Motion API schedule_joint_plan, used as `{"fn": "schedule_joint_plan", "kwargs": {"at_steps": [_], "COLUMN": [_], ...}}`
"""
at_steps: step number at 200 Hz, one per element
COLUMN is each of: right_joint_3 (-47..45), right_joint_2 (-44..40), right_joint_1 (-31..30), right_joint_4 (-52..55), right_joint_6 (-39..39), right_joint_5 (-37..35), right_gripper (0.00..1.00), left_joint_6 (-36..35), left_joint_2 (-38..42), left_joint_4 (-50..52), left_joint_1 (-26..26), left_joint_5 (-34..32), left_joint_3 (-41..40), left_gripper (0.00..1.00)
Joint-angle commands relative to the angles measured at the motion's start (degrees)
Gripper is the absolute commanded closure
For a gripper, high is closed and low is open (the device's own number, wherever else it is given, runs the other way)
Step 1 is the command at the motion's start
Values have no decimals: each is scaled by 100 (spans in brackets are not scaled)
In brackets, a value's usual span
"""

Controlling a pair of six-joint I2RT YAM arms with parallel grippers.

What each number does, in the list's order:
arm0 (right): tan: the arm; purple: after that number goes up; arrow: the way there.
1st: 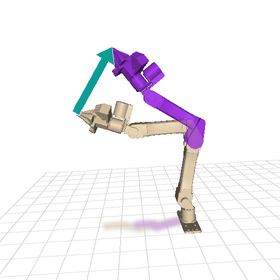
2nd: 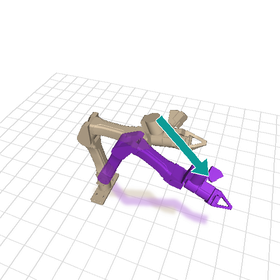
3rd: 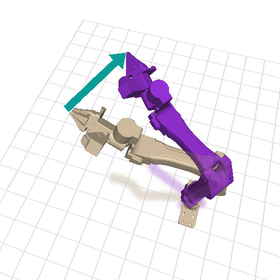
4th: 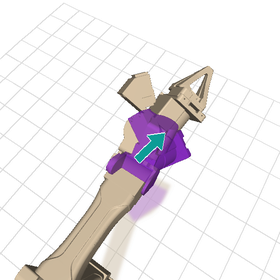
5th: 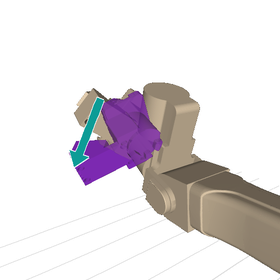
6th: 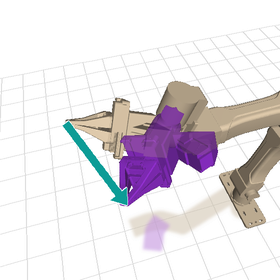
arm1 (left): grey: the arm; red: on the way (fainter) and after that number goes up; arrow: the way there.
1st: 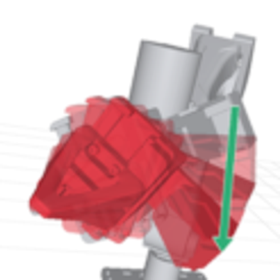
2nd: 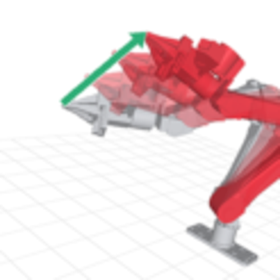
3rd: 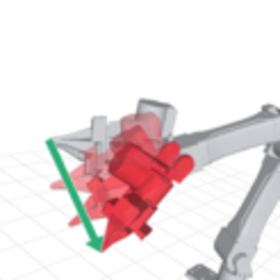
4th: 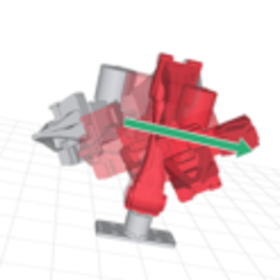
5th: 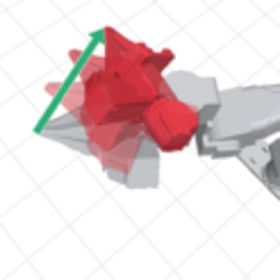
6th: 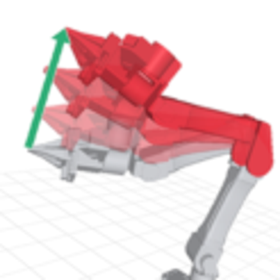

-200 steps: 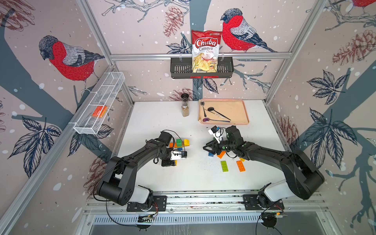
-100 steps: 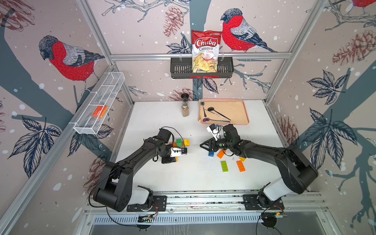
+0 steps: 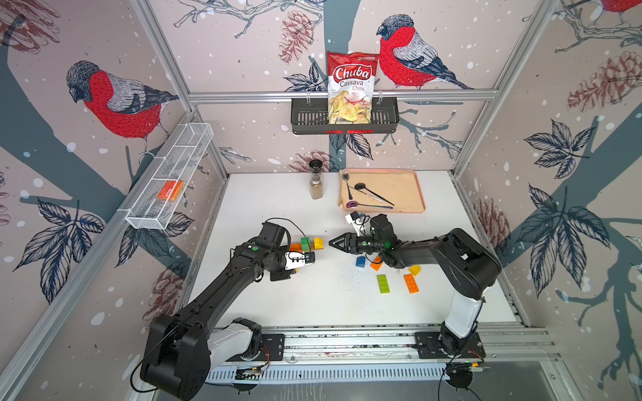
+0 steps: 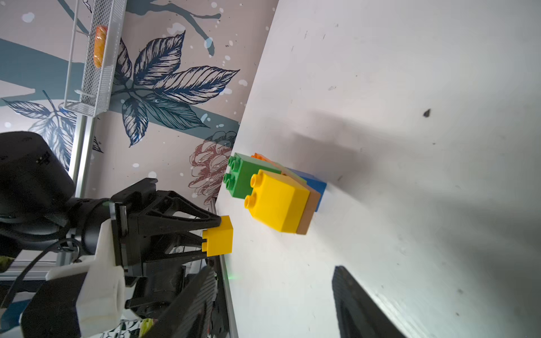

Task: Assemble a fork with lego
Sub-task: Pick up the lego brick from the center of the board, then assemble the lego brick with the lego brick.

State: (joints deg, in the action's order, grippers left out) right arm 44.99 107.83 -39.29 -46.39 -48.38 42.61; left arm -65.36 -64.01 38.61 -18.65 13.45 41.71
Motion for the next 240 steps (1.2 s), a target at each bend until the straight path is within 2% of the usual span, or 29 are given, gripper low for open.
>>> {"fn": "schedule_joint_plan", "kwargs": {"at_steps": [1,32,81,158,218,240], "right_joint_3": [196,393,448,929,1191,1303], "right_joint_2": [276,612,836,1506,1787,1786], "right_joint_1": [-86,-176,-193,-184,-219,-255], "right_joint_4": [-892,-1012,-800,-1968,-1720,-1370], "right_joint_6": [-762,-1059,-1253,-2477,-2466,-2248], "right_joint_5": [133,107,42,512,731,713], "right_gripper": [31,32,33,33,32,32], "left_joint_6": [-37,-72,-160,-327,-346,-345], "left_joint_2": [247,536,368,60,55,106], "left_joint_4": [-211,-295,-334,-399,-450,-486], "left_joint_1": [158,402,440,643,740,774], "left_joint_5": [-147,-79,-182,-140,-140,-115], "left_joint_3": [-153,-201,-50,297,294,260], "left_gripper": [94,95,96,97,98,98]}}
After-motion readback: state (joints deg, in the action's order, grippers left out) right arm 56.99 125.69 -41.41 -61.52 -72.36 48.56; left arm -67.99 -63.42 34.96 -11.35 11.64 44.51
